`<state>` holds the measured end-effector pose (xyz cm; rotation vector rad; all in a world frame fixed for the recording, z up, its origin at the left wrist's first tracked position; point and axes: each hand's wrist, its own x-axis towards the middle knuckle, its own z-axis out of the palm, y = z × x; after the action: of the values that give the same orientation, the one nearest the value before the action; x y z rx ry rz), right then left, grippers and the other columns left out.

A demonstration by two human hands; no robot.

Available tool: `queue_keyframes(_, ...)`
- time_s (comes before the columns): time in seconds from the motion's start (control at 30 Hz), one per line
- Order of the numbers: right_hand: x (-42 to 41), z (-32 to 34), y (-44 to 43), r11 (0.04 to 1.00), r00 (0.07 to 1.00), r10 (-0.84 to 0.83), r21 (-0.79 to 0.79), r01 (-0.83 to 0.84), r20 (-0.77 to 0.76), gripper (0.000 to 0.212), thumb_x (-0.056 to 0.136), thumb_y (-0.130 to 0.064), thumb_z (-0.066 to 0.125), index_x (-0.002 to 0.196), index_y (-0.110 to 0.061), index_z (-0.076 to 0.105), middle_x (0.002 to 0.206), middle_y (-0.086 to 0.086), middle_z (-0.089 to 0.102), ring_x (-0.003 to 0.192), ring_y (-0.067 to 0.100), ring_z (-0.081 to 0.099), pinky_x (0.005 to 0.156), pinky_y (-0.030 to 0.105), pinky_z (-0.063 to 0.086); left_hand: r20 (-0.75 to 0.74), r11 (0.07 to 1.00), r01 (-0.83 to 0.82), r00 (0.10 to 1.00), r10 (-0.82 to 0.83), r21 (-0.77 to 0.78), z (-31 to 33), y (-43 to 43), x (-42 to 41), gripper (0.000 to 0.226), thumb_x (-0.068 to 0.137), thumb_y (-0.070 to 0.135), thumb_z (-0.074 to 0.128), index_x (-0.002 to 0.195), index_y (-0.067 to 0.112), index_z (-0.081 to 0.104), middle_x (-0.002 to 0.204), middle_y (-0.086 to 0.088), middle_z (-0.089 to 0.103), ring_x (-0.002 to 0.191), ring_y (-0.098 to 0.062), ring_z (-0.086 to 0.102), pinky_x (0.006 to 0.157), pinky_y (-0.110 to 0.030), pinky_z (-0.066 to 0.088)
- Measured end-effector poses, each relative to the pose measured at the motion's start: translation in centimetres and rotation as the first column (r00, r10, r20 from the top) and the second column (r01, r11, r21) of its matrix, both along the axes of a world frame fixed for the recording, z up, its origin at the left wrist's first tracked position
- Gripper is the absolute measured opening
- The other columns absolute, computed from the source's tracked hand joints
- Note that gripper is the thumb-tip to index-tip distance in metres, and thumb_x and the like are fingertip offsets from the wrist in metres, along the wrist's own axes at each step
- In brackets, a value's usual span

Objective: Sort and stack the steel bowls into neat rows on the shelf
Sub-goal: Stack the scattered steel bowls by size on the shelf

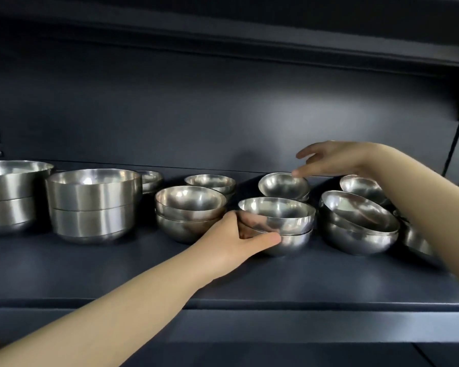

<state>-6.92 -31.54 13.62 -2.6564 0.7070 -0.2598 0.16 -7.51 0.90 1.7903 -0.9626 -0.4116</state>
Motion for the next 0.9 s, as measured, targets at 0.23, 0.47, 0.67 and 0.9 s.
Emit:
queue_keyframes(0.23, 3.6, -1.0, -2.3, 0.992, 0.978, 0.121, -0.012, -0.125, -0.171, 0.097, 0.074, -0.056, 0.073, 0.152, -0.027, 0.025, 0.159, 0.002, 0.026, 0.145, 0.021, 0.025, 0.118, 0.038, 0.021, 0.067, 0.998, -0.063, 0.996, 0.064, -0.017, 0.0, 0.5, -0.3, 0.03, 0.074, 0.044, 0.073, 0.1, 0.031, 0.068, 0.094, 0.026, 0.071, 0.096, 0.003, 0.063, 0.1, -0.026, 0.046)
queue_keyframes(0.47, 5.7, -2.1, -3.9, 0.986, 0.953, 0.145, -0.037, -0.16, -0.265, 0.11, 0.07, -0.051, 0.078, 0.155, -0.023, 0.014, 0.161, -0.001, 0.019, 0.147, 0.025, 0.022, 0.119, 0.041, 0.022, 0.045, 0.994, -0.091, 0.995, 0.094, -0.063, 0.2, 0.3, -0.8, 0.014, 0.08, 0.03, 0.074, 0.093, 0.027, 0.068, 0.098, 0.028, 0.071, 0.097, 0.006, 0.064, 0.093, -0.019, 0.045)
queue_keyframes(0.67, 6.5, -2.4, -4.6, 0.983, 0.944, 0.152, -0.056, -0.176, -0.294, 0.106, 0.075, -0.048, 0.076, 0.155, -0.021, 0.012, 0.162, -0.002, 0.015, 0.147, 0.024, 0.02, 0.118, 0.036, 0.024, 0.025, 0.992, -0.095, 0.995, 0.097, -0.086, 0.1, 0.2, -0.7, 0.014, 0.081, 0.026, 0.075, 0.093, 0.024, 0.068, 0.099, 0.025, 0.071, 0.1, 0.004, 0.065, 0.09, -0.016, 0.046)
queue_keyframes(0.9, 6.8, -2.7, -5.6, 0.985, 0.947, 0.148, -0.04, -0.166, -0.283, 0.111, 0.07, -0.054, 0.076, 0.155, -0.024, 0.012, 0.162, 0.0, 0.017, 0.143, 0.031, 0.031, 0.114, 0.038, 0.031, 0.021, 0.992, -0.089, 0.996, 0.091, -0.088, 0.1, 0.2, -0.6, 0.011, 0.083, 0.024, 0.074, 0.091, 0.025, 0.068, 0.1, 0.025, 0.071, 0.102, 0.0, 0.065, 0.093, -0.017, 0.047)
